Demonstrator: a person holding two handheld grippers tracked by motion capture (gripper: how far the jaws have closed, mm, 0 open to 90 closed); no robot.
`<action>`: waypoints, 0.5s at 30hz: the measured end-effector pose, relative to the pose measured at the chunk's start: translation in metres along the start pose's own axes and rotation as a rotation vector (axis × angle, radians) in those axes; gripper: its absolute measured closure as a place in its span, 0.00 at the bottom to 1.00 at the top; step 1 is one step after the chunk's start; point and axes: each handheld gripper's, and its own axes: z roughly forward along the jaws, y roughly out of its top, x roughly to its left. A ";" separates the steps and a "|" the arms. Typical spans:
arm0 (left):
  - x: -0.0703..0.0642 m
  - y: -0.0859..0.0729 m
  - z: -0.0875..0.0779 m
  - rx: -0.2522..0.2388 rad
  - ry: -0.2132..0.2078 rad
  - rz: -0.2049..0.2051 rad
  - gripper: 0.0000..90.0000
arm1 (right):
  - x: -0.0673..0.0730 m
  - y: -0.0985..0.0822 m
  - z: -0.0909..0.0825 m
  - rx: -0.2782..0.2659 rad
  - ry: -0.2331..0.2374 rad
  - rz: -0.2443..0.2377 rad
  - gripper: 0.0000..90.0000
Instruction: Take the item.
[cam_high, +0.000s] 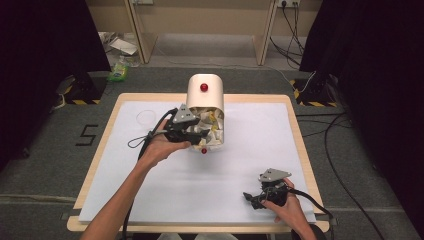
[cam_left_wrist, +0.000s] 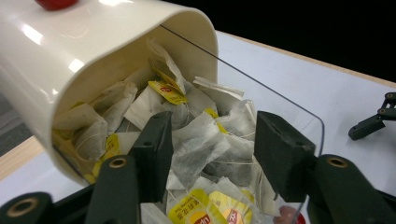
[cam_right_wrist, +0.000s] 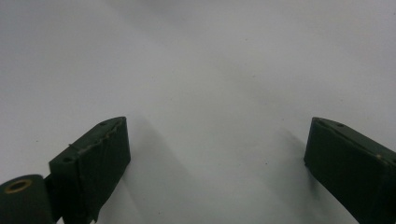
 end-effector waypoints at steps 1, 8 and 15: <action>0.001 0.000 0.003 0.009 -0.003 0.007 0.54 | 0.000 0.000 0.000 -0.001 0.000 -0.003 0.08; 0.008 0.002 0.016 0.053 -0.010 0.023 0.58 | 0.000 0.000 0.000 -0.002 0.000 -0.002 0.08; 0.012 -0.002 0.023 0.081 -0.001 0.028 0.60 | 0.000 0.000 0.000 -0.002 -0.001 -0.001 0.08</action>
